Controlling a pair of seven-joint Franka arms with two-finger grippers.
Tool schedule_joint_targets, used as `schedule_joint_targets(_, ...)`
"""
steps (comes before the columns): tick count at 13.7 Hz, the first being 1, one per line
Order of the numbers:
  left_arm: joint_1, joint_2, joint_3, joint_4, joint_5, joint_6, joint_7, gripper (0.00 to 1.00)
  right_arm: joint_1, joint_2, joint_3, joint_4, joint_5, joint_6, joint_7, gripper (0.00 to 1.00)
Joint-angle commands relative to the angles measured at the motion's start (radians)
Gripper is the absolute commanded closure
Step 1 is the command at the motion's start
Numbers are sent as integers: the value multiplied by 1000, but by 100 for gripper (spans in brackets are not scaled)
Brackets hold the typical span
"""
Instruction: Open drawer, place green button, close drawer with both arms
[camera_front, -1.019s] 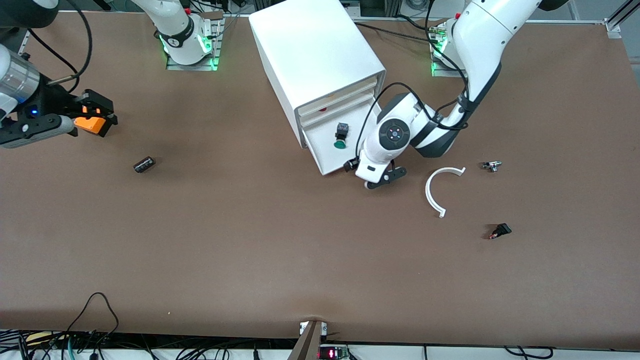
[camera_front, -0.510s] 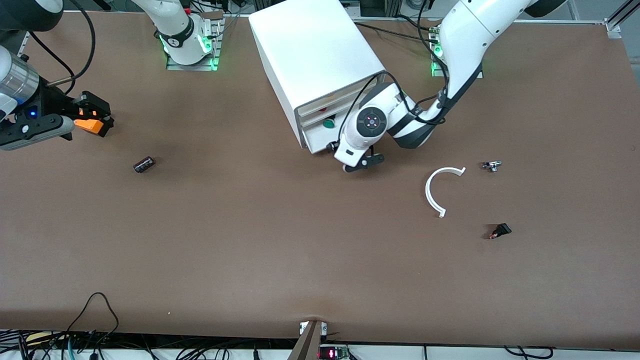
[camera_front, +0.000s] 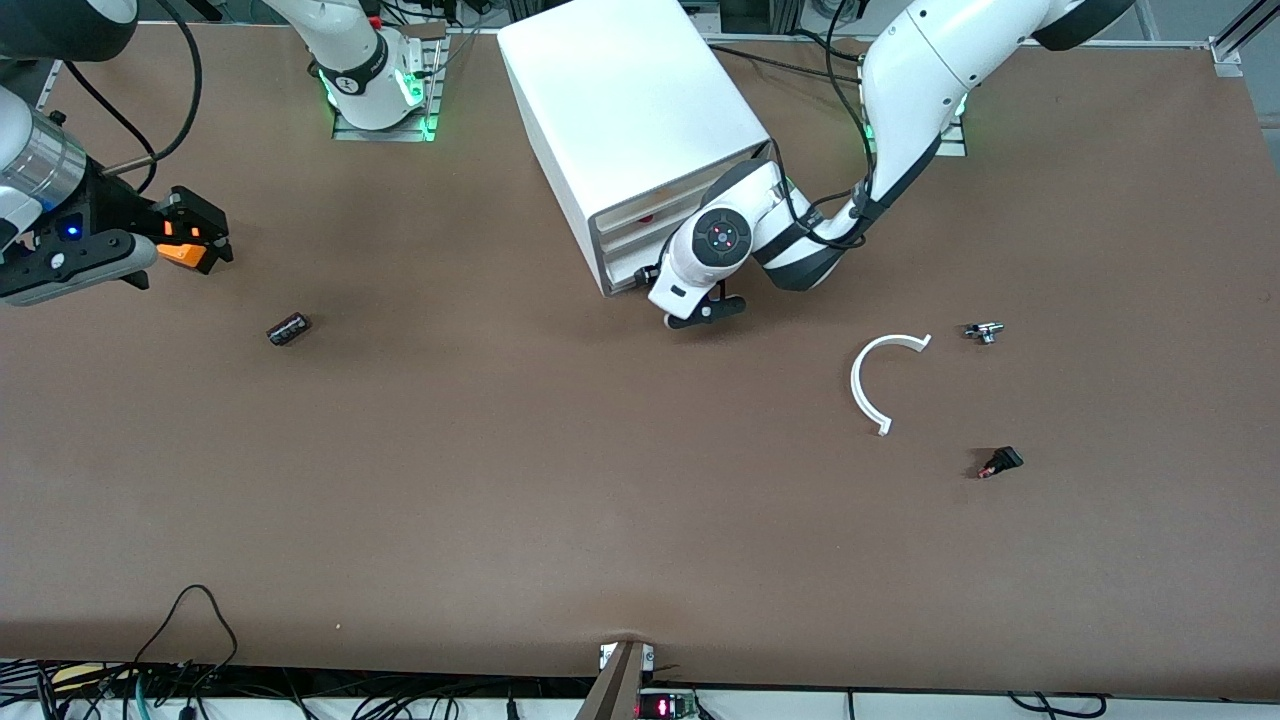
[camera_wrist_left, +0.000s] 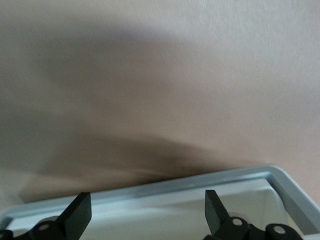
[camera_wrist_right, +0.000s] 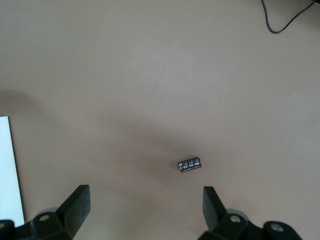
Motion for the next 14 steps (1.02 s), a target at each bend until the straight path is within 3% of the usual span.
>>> schedule_joint_targets(1,-1,4,-23,1,-23,7,-6,0,0,12,-6,29,-7,-10,11,0)
schedule_joint_targets(5,-1,4,-23,10,-23,-3,0,0,-5,12,-10,31,-6,-11,22,0)
schedule_joint_targets(9,86,-8,-13,74,17,-24,91,0,-12,18,-12,29,-6,-15,73,0)
schedule_joint_targets(14,186,-25,-10,139,162,-73,155,0,-11,20,-12,31,-3,-11,74,0)
